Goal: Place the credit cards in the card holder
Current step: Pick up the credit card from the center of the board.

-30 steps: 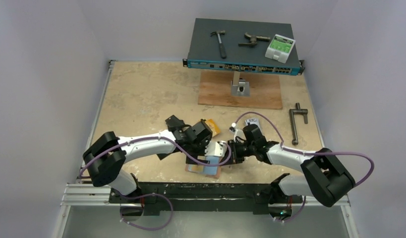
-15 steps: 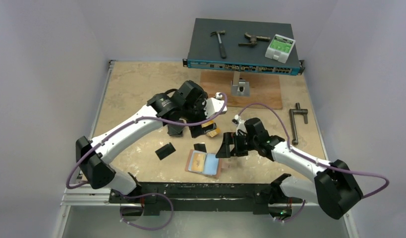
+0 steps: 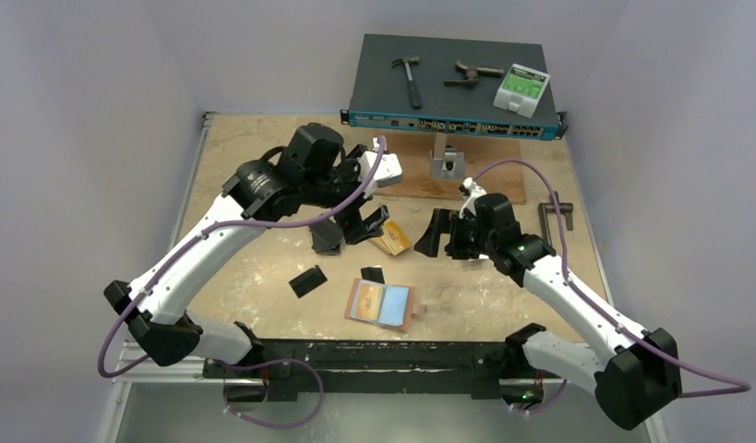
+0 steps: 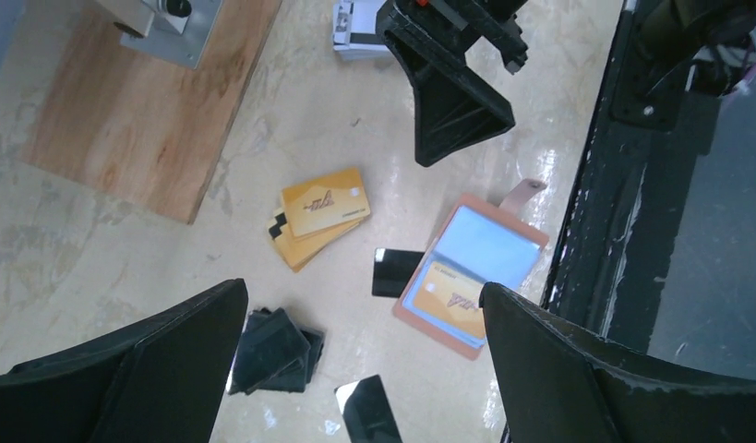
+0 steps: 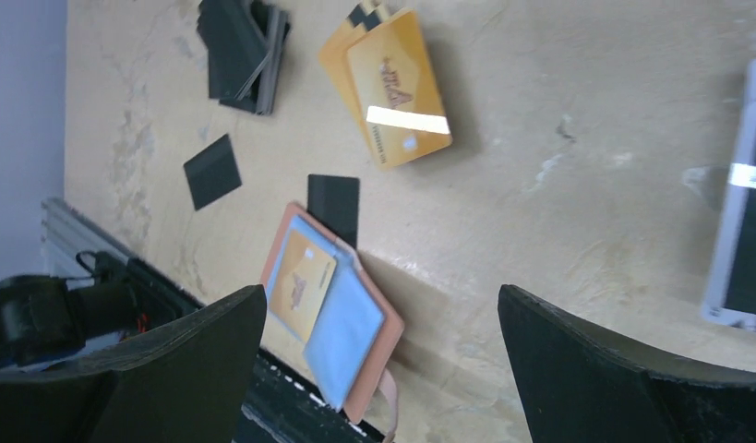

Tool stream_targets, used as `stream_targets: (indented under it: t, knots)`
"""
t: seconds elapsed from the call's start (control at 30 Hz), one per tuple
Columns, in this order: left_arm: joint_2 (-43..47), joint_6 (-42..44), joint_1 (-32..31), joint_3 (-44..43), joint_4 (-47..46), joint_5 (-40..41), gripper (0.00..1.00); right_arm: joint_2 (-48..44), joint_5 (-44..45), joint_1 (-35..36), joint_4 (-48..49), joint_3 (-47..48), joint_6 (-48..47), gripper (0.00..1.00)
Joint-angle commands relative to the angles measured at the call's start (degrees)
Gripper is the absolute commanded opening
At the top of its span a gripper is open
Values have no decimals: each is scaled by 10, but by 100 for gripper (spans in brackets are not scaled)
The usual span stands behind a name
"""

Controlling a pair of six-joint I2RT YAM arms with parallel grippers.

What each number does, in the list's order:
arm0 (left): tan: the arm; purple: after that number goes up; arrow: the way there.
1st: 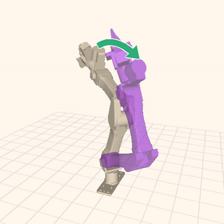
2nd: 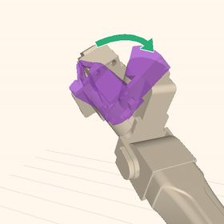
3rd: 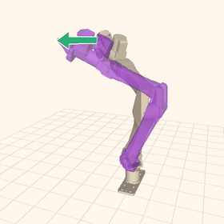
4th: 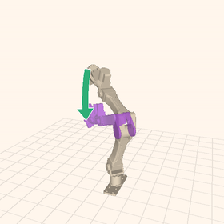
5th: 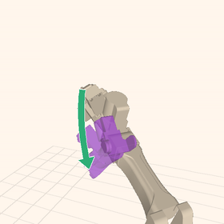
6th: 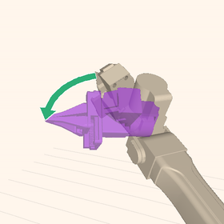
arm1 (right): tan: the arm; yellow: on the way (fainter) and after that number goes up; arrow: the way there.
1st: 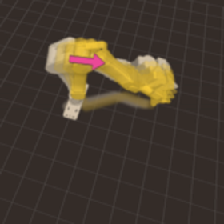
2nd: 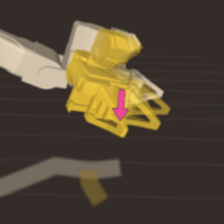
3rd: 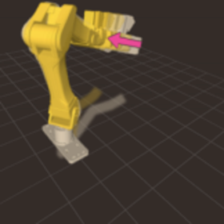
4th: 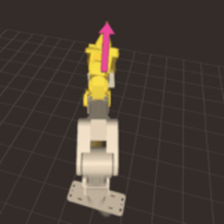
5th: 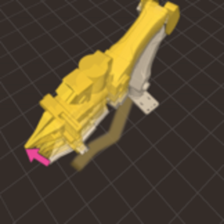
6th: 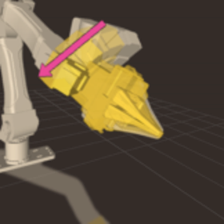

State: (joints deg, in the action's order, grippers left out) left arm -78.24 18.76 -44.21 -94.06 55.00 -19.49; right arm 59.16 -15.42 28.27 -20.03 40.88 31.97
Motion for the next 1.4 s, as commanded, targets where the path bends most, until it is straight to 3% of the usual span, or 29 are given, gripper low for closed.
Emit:
stream_targets:
  t: [0.0,0.27,0.67,1.0,1.37]
  knots:
    - [-48,-66,15,-47,-3,-42,100,-19,33,-43,-26,27,1,99]
    - [-156,-96,18,-118,-18,-7,99,-14,77,-110,-30,70,2,99]
    - [-300,-15,16,-128,-91,-47,99,43,187,-225,15,59,15,99]
    - [-258,-14,16,-37,-159,-78,99,161,165,-264,106,11,40,99]
    - [-220,6,18,-17,-136,-63,99,258,116,-270,191,-10,77,99]
